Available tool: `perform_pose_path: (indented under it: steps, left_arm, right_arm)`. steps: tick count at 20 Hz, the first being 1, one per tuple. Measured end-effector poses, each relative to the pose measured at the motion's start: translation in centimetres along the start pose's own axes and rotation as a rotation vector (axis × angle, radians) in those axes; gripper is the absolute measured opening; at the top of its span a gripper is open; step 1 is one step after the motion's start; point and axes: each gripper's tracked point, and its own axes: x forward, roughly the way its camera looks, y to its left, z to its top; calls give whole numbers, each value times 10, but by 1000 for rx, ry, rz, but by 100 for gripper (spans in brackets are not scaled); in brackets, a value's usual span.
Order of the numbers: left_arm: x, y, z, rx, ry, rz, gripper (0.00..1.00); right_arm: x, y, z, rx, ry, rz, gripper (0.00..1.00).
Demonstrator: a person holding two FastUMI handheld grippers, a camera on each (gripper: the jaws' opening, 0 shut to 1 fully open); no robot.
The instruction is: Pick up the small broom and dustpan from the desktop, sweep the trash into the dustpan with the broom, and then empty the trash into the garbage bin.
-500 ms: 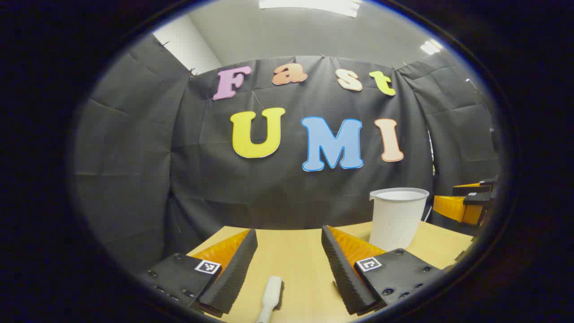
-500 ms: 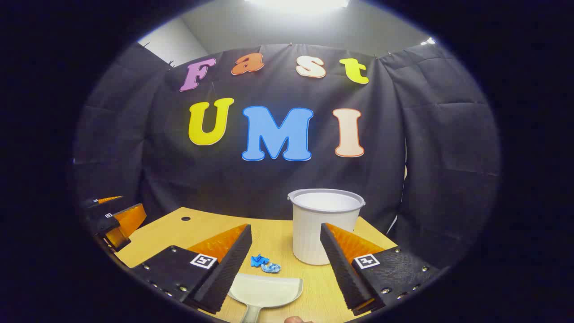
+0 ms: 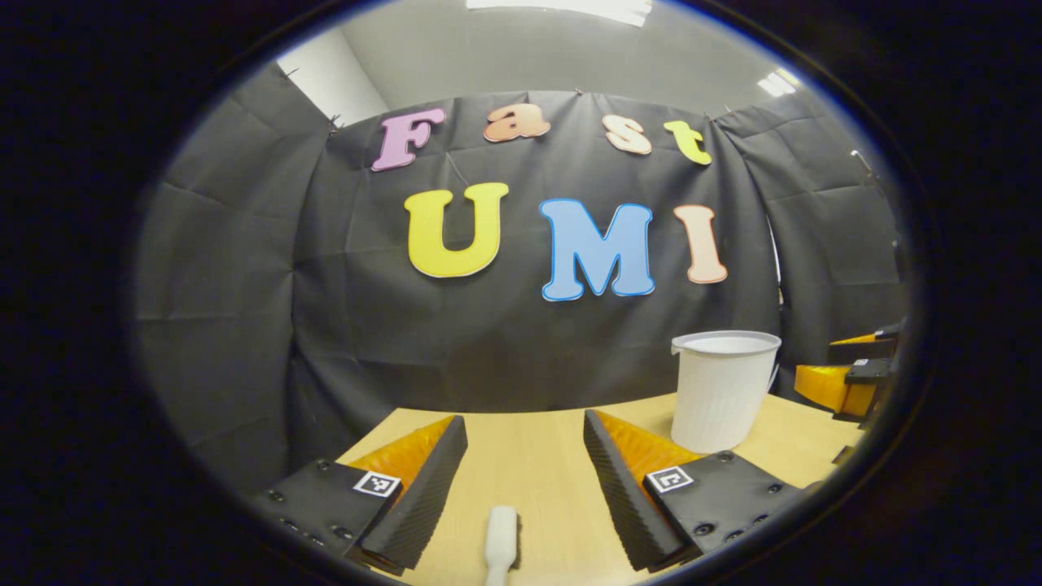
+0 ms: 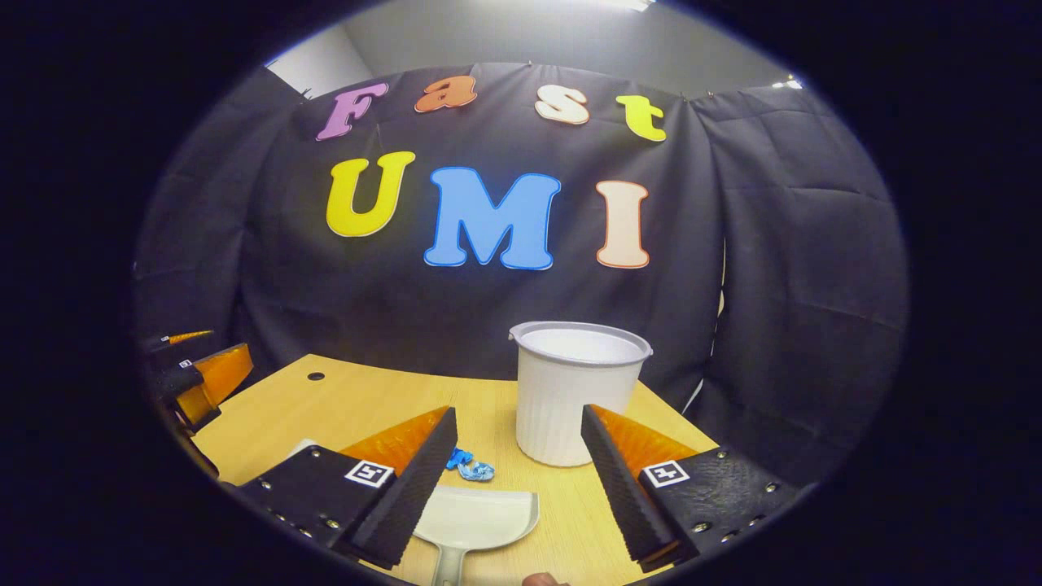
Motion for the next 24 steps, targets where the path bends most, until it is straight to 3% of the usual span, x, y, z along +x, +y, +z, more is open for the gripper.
perform_pose_path:
  steps: [11, 15, 24]
  left_arm:
    - [9, 11, -13, 8, 30, 22, 96]
    - [7, 10, -48, -33, 142, -9, 96]
    - [8, 28, -116, -13, 393, -1, 96]
  right_arm:
    - [0, 15, -9, -12, 30, 36, 96]
    - [-2, 23, -34, -13, 126, 63, 96]
    - [-8, 46, -94, -17, 334, 108, 96]
